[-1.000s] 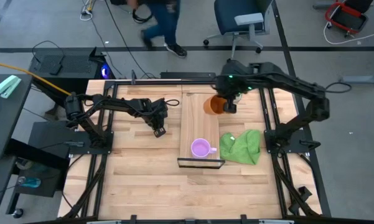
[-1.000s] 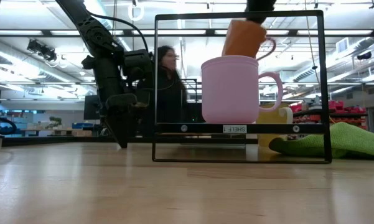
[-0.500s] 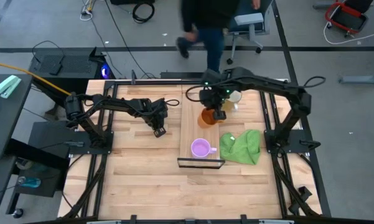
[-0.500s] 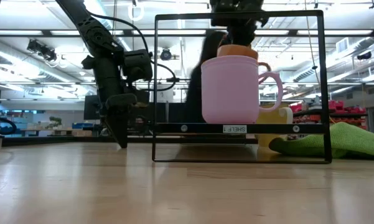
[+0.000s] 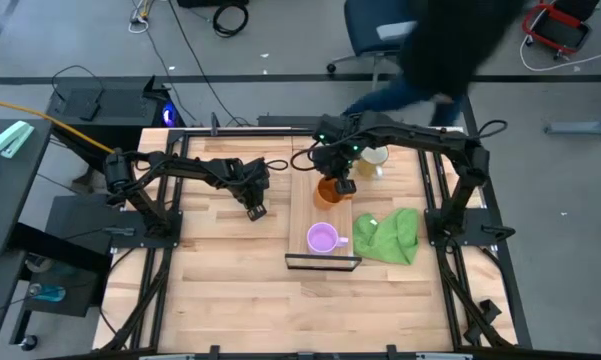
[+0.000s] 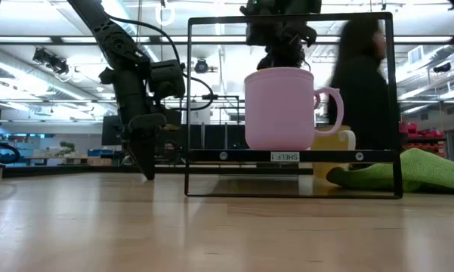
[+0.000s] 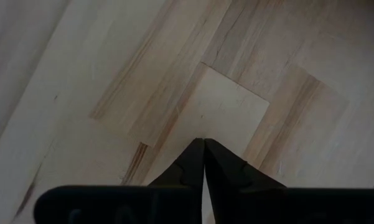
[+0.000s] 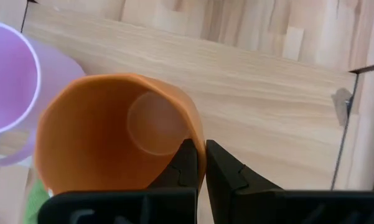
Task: Stack small to large cups/mugs on shelf
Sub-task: Put the orange mug on the shelf
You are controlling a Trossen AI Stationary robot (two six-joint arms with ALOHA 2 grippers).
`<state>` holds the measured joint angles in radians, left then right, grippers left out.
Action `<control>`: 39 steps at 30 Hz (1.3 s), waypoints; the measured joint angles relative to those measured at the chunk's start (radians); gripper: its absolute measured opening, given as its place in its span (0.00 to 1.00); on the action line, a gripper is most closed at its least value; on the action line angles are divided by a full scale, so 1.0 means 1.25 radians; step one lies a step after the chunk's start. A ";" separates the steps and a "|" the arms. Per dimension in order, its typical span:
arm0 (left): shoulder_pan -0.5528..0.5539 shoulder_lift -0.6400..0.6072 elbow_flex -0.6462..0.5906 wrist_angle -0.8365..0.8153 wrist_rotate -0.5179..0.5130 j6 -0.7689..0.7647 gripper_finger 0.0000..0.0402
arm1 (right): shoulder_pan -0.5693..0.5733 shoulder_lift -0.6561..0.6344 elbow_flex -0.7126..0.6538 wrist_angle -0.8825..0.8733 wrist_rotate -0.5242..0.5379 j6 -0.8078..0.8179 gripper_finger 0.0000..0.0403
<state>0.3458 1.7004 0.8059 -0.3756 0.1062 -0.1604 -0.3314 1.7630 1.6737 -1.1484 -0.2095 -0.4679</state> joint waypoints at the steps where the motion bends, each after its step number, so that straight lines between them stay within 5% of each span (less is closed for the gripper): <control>1: 0.000 0.000 0.000 0.000 0.000 0.000 0.06 | 0.000 0.003 0.000 0.004 -0.002 0.000 0.03; 39: -0.001 0.003 0.000 0.030 0.000 -0.002 0.03 | 0.061 0.059 0.001 0.027 0.060 0.022 0.03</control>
<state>0.3450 1.7042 0.8059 -0.3386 0.1066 -0.1631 -0.2557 1.8369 1.6745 -1.1140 -0.1341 -0.4403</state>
